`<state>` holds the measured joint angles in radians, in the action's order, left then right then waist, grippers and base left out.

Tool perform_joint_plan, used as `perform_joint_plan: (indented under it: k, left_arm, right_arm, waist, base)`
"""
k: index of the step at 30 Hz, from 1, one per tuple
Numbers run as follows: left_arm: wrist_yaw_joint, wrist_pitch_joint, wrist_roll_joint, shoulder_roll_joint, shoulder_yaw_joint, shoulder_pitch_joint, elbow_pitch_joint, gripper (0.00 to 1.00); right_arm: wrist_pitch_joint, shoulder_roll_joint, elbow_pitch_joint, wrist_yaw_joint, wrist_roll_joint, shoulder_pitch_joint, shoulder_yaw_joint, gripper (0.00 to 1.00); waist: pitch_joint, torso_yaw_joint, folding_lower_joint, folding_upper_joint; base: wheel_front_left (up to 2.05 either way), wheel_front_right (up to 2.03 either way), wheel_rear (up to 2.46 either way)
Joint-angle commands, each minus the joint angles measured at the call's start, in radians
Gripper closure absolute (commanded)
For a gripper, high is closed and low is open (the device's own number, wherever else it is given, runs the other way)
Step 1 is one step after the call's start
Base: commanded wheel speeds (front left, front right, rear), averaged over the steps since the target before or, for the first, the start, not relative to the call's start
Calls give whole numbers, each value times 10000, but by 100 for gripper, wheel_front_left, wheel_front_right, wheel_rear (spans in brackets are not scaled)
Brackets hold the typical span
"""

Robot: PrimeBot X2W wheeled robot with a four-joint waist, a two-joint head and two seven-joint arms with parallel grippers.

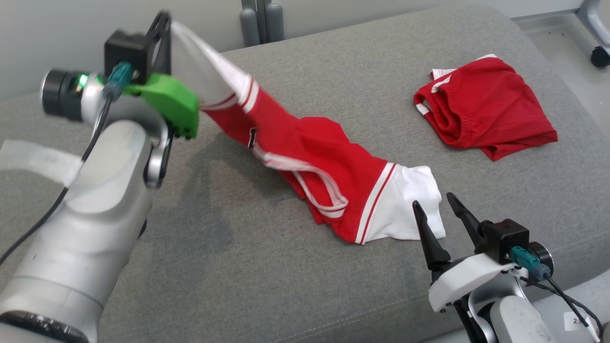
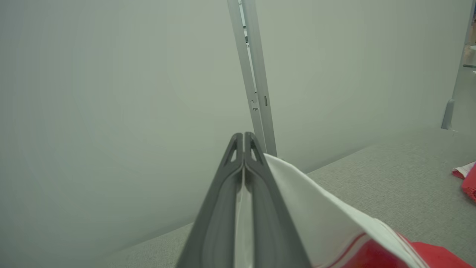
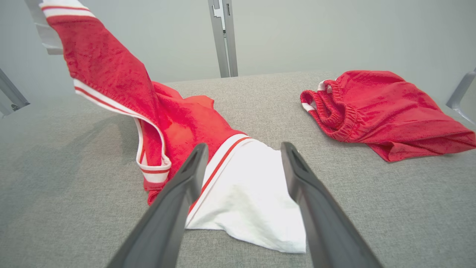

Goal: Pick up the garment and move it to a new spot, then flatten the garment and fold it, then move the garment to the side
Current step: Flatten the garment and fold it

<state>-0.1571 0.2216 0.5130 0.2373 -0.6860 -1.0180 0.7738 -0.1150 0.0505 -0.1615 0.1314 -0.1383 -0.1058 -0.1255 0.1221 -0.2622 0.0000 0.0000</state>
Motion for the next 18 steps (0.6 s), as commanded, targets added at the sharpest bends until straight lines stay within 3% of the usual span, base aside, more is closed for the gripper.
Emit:
perform_joint_plan:
  k: [1,13,14,15,16,18]
  left_arm:
    - [-59,81,196,255,125,434,165,100]
    - [-492,434,694,1294,930,2868,835,100]
    - [-556,449,671,1326,999,2925,782,78]
    - [-594,448,639,1343,1087,2966,691,6]
    - [-640,441,625,1343,1199,3022,583,0]
    - [-503,423,863,1187,1300,3325,698,0]
  right_arm:
    - [64,3,64,-15,48,35,1,0]
    - [351,5,396,-15,308,182,63,0]
    - [380,5,420,-15,333,184,50,0]
    - [399,6,445,-15,346,191,51,0]
    - [429,6,466,-15,356,190,44,0]
    - [466,6,499,-15,370,190,54,0]
  waist:
    - [32,137,0,0]
    - [-1,687,0,0]
    - [-6,718,0,0]
    - [-9,748,0,0]
    - [-8,779,0,0]
    - [-23,842,0,0]
  base:
    - [0,0,0]
    - [0,0,0]
    - [0,0,0]
    - [0,0,0]
    - [0,0,0]
    - [0,0,0]
